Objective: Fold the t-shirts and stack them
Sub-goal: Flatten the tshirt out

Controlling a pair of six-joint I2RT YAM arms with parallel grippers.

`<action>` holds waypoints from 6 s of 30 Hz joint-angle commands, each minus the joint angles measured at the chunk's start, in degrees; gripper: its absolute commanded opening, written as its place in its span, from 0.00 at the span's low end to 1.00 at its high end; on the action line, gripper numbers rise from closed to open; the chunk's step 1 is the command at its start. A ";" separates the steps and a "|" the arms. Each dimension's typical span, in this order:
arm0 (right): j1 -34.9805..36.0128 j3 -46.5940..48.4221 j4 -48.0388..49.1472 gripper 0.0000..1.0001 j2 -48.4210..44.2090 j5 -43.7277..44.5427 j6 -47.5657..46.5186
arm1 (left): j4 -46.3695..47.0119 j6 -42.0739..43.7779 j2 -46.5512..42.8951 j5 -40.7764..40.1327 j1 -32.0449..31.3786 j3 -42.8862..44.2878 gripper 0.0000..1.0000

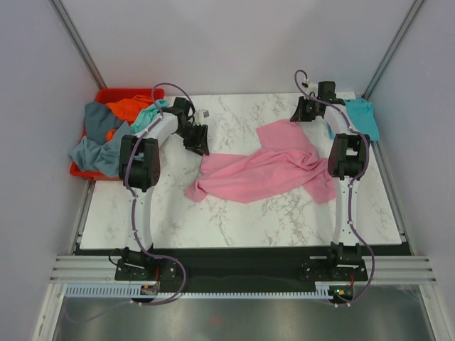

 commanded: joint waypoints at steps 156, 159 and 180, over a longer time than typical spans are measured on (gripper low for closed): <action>5.10 -46.25 -40.59 0.55 -53.86 -5.60 -13.16 | -0.50 8.24 -35.54 -5.20 -9.54 1.46 0.02; 3.96 -38.60 -38.40 0.61 -48.06 -2.97 -12.63 | -0.59 8.33 -35.19 -5.47 -9.63 1.72 0.02; -10.11 -28.31 -33.38 0.55 -21.06 -11.40 -7.27 | -1.20 10.00 -31.33 -8.81 -9.72 1.54 0.02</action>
